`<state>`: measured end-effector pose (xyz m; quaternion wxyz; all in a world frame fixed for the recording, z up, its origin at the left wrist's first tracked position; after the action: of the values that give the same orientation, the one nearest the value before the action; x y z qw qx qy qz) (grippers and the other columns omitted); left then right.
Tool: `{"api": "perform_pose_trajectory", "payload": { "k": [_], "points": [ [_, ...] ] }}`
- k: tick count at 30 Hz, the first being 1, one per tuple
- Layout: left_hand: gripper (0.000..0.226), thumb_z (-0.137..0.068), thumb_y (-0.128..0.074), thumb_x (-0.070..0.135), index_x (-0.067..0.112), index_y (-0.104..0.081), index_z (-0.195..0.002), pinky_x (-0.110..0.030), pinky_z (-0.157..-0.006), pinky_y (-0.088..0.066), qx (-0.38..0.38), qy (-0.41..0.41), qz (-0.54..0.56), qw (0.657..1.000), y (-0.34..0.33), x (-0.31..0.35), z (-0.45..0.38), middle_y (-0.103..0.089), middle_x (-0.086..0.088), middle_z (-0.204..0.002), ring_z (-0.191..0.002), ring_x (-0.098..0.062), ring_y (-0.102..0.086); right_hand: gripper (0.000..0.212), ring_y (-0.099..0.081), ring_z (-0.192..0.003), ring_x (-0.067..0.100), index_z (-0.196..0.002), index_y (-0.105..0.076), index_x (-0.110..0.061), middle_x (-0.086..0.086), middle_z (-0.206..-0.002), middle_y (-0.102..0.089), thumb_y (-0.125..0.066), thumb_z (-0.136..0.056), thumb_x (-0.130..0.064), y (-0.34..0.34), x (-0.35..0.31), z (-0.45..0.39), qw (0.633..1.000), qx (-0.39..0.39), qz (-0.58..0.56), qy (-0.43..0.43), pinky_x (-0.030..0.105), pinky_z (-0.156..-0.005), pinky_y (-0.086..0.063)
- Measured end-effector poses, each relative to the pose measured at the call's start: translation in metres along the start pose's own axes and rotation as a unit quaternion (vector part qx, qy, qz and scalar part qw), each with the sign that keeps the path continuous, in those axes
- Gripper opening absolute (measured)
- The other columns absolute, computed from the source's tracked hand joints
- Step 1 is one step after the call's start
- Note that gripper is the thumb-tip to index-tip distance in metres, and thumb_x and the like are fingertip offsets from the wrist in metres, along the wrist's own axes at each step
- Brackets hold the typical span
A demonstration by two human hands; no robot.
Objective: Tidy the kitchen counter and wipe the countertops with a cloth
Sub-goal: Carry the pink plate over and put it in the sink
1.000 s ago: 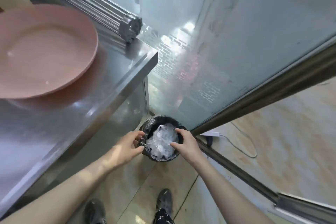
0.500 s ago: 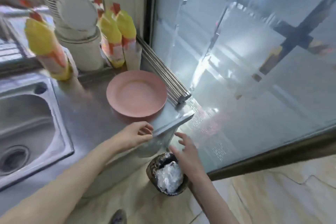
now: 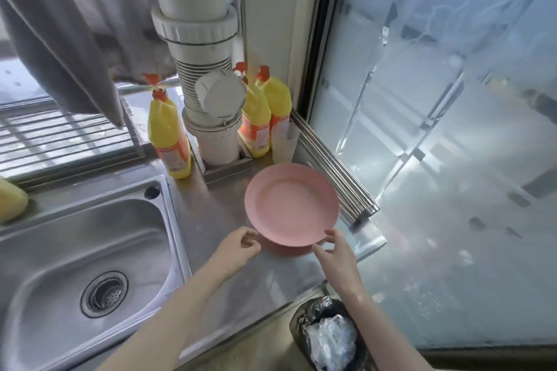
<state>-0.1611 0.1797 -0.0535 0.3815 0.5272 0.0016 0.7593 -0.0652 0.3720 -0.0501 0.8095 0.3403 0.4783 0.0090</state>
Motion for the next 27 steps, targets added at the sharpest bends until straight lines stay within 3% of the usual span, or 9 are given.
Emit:
{"api": "perform_pose_trajectory", "payload": {
  "k": [3, 7, 10, 12, 14, 16, 20, 24, 27],
  "points": [
    [0.047, -0.076, -0.063, 0.022, 0.01, -0.048, -0.119, -0.04, -0.088, -0.051, 0.021, 0.057, 0.001, 0.998, 0.005, -0.011, -0.015, -0.058, -0.003, -0.091, -0.087, -0.022, -0.059, 0.043, -0.057, -0.105, 0.025, -0.126, -0.04, -0.009, 0.003, -0.104, -0.053, -0.058, -0.089, -0.022, 0.007, 0.002, -0.026, 0.997, 0.011, -0.01, -0.074, 0.039, -0.093, -0.045],
    [0.047, -0.085, -0.058, 0.009, 0.005, -0.038, -0.128, -0.022, -0.061, -0.044, 0.057, 0.12, 0.039, 0.99, 0.002, -0.02, -0.029, -0.056, -0.007, -0.091, -0.078, -0.022, -0.058, 0.046, -0.065, -0.09, 0.033, -0.123, -0.033, -0.006, 0.009, -0.102, -0.056, -0.053, -0.091, -0.032, 0.004, 0.013, -0.068, 0.989, -0.033, -0.025, -0.143, 0.046, -0.083, -0.053],
    [0.045, -0.087, -0.055, 0.01, 0.007, -0.038, -0.129, -0.017, -0.056, -0.038, 0.083, 0.151, 0.073, 0.982, 0.0, -0.026, -0.028, -0.057, -0.011, -0.1, -0.074, -0.016, -0.059, 0.052, -0.067, -0.081, 0.035, -0.115, -0.037, -0.002, 0.016, -0.102, -0.061, -0.054, -0.08, -0.036, -0.007, 0.044, -0.107, 0.982, -0.077, -0.071, -0.157, 0.046, -0.069, -0.058],
    [0.042, -0.088, -0.054, 0.012, 0.01, -0.039, -0.127, -0.018, -0.057, -0.039, 0.095, 0.162, 0.085, 0.979, 0.003, -0.028, -0.026, -0.058, -0.01, -0.101, -0.076, -0.015, -0.059, 0.046, -0.067, -0.074, 0.038, -0.11, -0.045, -0.003, 0.022, -0.095, -0.063, -0.049, -0.071, -0.027, -0.004, 0.037, -0.111, 0.978, -0.088, -0.105, -0.155, 0.047, -0.062, -0.058],
    [0.034, -0.089, -0.052, 0.009, 0.012, -0.04, -0.12, -0.015, -0.054, -0.042, 0.105, 0.164, 0.102, 0.976, 0.006, -0.027, -0.022, -0.055, -0.006, -0.093, -0.075, -0.015, -0.058, 0.025, -0.066, -0.065, 0.038, -0.108, -0.044, -0.004, 0.024, -0.095, -0.061, -0.042, -0.082, -0.004, -0.001, 0.032, -0.111, 0.972, -0.095, -0.136, -0.165, 0.041, -0.052, -0.057],
    [0.029, -0.089, -0.051, 0.005, 0.014, -0.04, -0.115, -0.007, -0.047, -0.041, 0.119, 0.165, 0.117, 0.972, 0.011, -0.026, -0.017, -0.053, -0.003, -0.088, -0.072, -0.014, -0.056, 0.031, -0.066, -0.077, 0.037, -0.116, -0.042, -0.006, 0.019, -0.102, -0.059, -0.043, -0.086, 0.0, 0.001, 0.029, -0.113, 0.975, -0.107, -0.123, -0.149, 0.045, -0.062, -0.059],
    [0.036, -0.088, -0.052, 0.008, 0.012, -0.04, -0.121, -0.014, -0.052, -0.038, 0.157, 0.186, 0.132, 0.961, 0.023, -0.035, -0.004, -0.057, -0.007, -0.087, -0.072, -0.011, -0.059, 0.034, -0.063, -0.093, 0.034, -0.116, -0.043, -0.019, 0.008, -0.107, -0.059, -0.046, -0.086, -0.005, -0.007, 0.022, -0.117, 0.978, -0.166, -0.085, -0.098, 0.051, -0.071, -0.057],
    [0.04, -0.089, -0.05, 0.003, 0.006, -0.038, -0.127, -0.009, -0.046, -0.039, 0.204, 0.192, 0.162, 0.946, 0.039, -0.046, 0.02, -0.054, -0.002, -0.08, -0.07, -0.014, -0.056, 0.03, -0.066, -0.08, 0.037, -0.113, -0.043, -0.017, 0.016, -0.101, -0.062, -0.039, -0.086, -0.004, -0.021, -0.015, -0.107, 0.97, -0.236, -0.041, -0.035, 0.041, -0.06, -0.059],
    [0.041, -0.088, -0.057, 0.011, 0.009, -0.04, -0.125, -0.016, -0.056, -0.044, 0.253, 0.188, 0.199, 0.928, 0.055, -0.056, 0.054, -0.057, -0.001, -0.082, -0.071, -0.017, -0.057, 0.028, -0.068, -0.062, 0.035, -0.108, -0.045, -0.015, 0.02, -0.096, -0.061, -0.035, -0.085, 0.0, -0.042, -0.047, -0.093, 0.959, -0.282, -0.019, 0.014, 0.033, -0.048, -0.054]
  ]
}}
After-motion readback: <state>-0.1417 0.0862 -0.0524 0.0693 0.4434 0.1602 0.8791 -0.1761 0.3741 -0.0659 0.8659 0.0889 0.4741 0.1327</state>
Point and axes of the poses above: each hand's wrist, its own z-axis away from the middle knuckle, its own y-axis out of the back of the hand, x = y × z, the point moved 2 cm from there along -z, towards the middle knuckle
